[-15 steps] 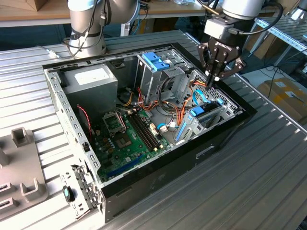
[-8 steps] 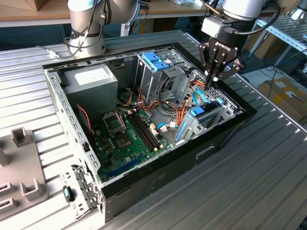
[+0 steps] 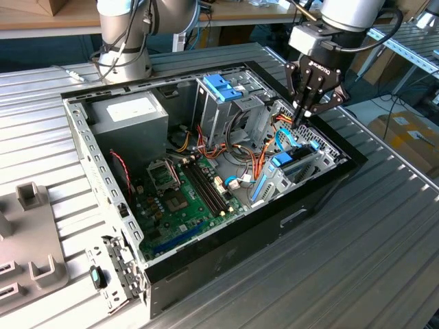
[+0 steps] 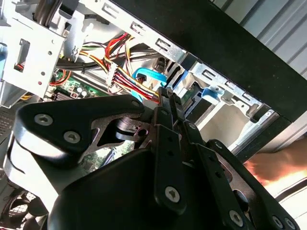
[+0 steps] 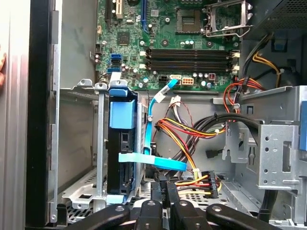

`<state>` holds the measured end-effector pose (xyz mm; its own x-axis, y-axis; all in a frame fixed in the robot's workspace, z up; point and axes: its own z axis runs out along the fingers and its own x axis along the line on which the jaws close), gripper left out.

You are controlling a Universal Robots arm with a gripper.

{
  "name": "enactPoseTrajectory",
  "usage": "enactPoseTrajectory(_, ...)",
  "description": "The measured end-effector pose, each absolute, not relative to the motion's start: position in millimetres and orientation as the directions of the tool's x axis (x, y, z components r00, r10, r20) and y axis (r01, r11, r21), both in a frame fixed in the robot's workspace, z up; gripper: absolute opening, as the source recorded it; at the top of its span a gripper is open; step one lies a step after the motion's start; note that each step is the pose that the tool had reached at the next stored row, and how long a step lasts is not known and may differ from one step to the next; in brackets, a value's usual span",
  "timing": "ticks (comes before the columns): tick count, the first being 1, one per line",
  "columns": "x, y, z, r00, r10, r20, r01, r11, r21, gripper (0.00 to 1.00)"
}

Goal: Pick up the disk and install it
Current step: 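Insert the second disk wire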

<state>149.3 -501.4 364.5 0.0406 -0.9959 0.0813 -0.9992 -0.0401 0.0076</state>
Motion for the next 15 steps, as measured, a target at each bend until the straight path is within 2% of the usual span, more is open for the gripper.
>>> enactPoseTrajectory(15,149.3,-521.6,363.7,0.040,-0.996,0.074,-0.999,-0.040,0.002,0.16)
